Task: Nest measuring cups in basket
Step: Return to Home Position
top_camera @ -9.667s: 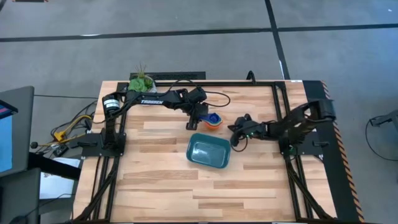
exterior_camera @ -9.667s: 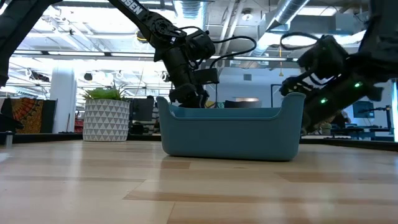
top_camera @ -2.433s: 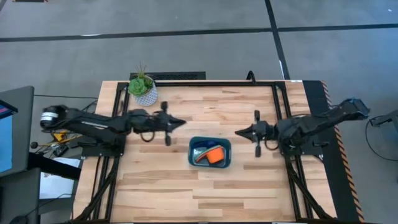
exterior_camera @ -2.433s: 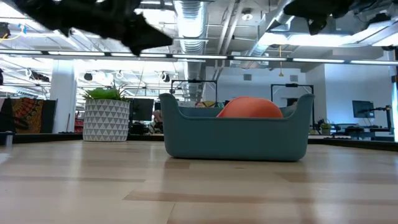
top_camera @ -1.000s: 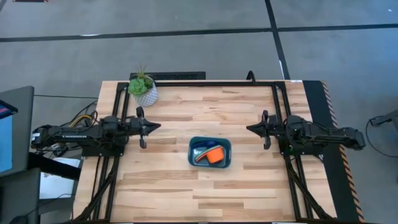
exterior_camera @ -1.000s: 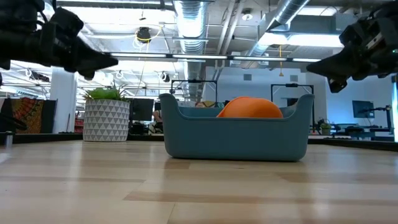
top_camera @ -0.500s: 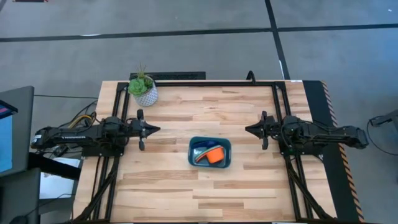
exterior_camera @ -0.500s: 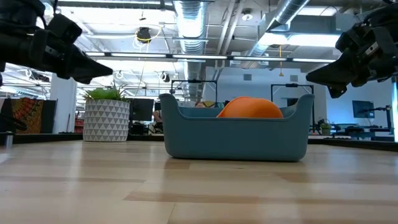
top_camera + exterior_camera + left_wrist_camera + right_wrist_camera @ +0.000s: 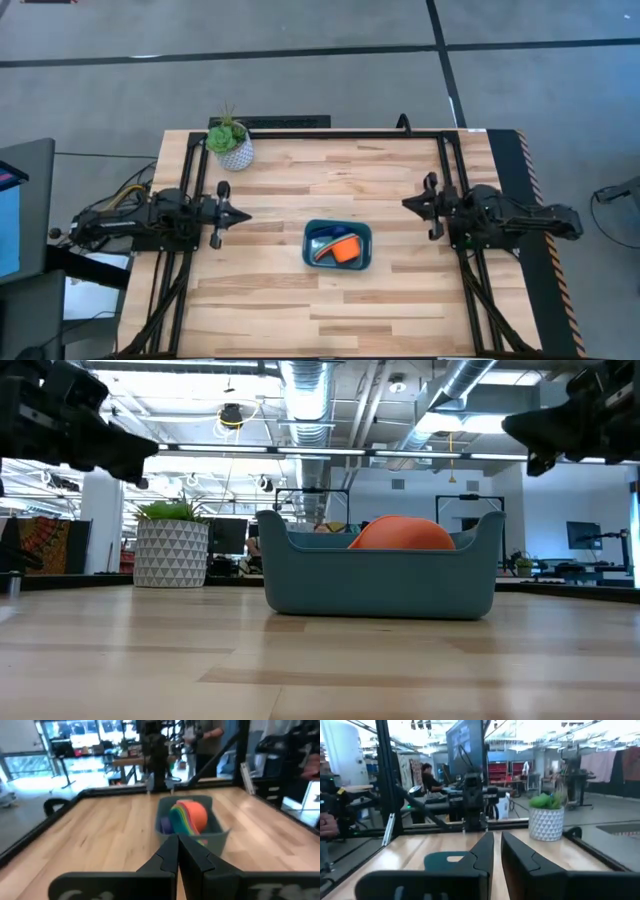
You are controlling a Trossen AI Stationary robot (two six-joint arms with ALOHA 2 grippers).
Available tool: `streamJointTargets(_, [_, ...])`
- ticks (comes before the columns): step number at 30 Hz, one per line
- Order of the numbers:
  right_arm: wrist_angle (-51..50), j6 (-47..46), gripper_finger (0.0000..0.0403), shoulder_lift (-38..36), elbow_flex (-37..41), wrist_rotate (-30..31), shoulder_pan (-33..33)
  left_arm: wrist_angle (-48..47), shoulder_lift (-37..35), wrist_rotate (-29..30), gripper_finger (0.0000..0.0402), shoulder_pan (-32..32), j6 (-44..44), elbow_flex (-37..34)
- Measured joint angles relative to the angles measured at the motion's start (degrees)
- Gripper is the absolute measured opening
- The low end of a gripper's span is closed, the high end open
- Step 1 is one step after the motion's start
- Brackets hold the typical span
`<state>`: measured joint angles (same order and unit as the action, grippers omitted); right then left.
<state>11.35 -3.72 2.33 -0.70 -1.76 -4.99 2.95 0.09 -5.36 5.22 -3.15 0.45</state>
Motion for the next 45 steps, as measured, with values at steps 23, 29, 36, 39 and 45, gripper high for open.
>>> streamJointTargets(23, [-9.3, -8.7, 0.0060, -1.2, 0.3, 4.7, 0.4, 1.8, 0.2, 1.1, 0.0000, -1.0, -0.7, 0.0])
streamJointTargets(29, [-9.4, -8.8, 0.0060, -1.2, 0.3, 4.7, 0.4, -1.3, 0.3, 5.9, 0.0000, -1.0, 4.2, 0.0])
streamJointTargets(36, [-9.4, -8.9, 0.0060, -1.2, 0.4, 4.7, 0.4, -2.6, 0.3, 6.1, 0.0000, -1.0, 4.7, 0.3])
streamJointTargets(39, [-9.5, -8.9, 0.0060, -1.2, 0.4, 4.7, 0.4, -2.8, 0.3, 6.1, 0.0000, -1.0, 4.7, 0.4])
streamJointTargets(45, [-9.5, -8.9, 0.0060, -1.2, 0.4, 4.7, 0.4, -3.0, 0.3, 6.1, 0.0000, -1.0, 4.7, 0.5])
